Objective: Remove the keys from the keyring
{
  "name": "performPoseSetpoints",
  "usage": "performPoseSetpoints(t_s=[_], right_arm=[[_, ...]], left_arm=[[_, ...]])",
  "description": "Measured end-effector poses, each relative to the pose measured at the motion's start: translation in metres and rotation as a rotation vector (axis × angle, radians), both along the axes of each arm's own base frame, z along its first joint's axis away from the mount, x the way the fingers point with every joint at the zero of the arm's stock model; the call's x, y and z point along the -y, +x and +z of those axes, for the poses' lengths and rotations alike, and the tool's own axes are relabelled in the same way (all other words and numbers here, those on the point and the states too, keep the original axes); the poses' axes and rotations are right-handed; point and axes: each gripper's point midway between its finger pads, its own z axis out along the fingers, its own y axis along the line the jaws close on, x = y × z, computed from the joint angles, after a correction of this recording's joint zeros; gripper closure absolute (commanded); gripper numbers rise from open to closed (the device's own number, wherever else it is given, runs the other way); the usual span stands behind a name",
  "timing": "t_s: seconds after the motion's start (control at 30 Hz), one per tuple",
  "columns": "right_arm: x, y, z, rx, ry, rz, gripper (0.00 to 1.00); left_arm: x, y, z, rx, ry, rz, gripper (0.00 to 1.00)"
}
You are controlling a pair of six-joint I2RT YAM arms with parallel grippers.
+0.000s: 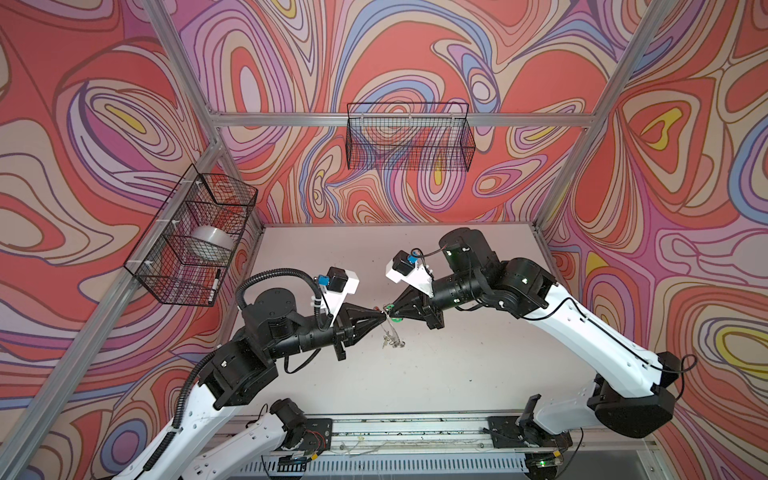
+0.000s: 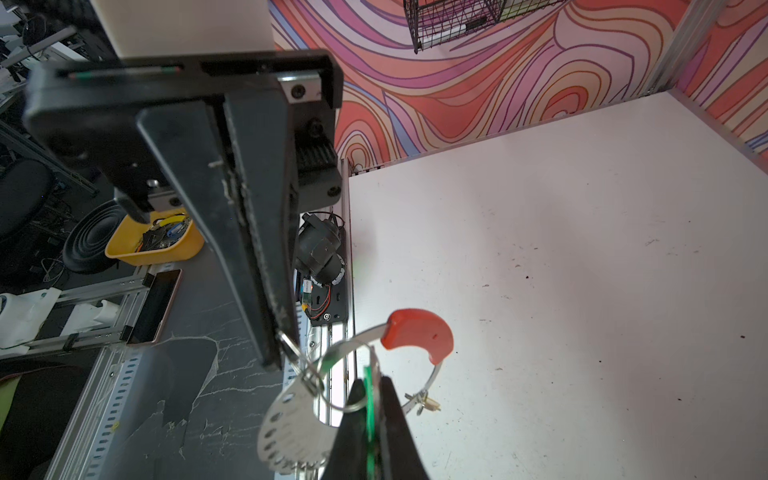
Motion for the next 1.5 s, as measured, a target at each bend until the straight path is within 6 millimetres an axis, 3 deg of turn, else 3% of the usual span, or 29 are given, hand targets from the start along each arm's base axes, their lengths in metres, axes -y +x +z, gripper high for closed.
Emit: performPoseSetpoints(t_s=[0.23,1.5], right_arm=[[-0.001,-0.002,-0.007,-0.019,0.015,0.004,1.0],[-0.003,0.002,-0.001,-0.027,0.091,-0.032,1.0]], left_arm=[[-0.001,0.002,0.001,-0.007,-0.019,0.018,1.0],[-0.008,0.019,0.013,0.085,-0.108,0.122,1.0]])
